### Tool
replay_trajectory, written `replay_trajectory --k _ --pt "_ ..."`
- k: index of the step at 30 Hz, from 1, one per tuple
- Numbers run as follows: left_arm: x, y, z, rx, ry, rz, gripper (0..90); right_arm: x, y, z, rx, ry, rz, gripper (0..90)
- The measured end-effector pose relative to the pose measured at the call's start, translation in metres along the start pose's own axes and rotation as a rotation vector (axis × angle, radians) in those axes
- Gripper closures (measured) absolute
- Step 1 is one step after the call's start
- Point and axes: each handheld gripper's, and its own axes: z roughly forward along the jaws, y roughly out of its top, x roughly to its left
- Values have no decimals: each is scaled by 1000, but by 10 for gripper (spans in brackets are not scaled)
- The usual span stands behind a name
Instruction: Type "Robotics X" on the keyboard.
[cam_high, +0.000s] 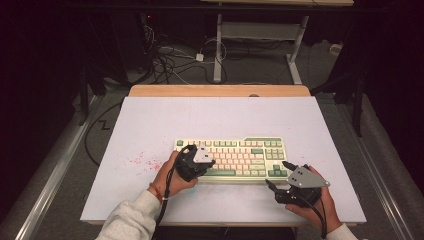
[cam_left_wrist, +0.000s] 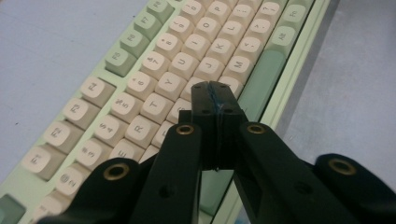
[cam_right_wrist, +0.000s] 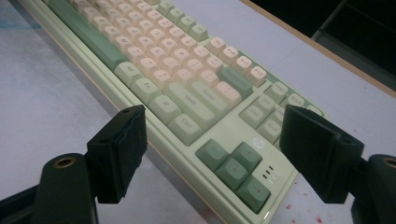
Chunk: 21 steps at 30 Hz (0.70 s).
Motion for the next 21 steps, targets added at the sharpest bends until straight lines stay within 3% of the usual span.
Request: replay_trajectory --k 15,21 --pt "-2 7 18 37 -18 9 859 1 -1 2 11 3 -17 240" --pt "-4 9 25 76 -6 22 872 0 -1 2 11 -1 -13 243"
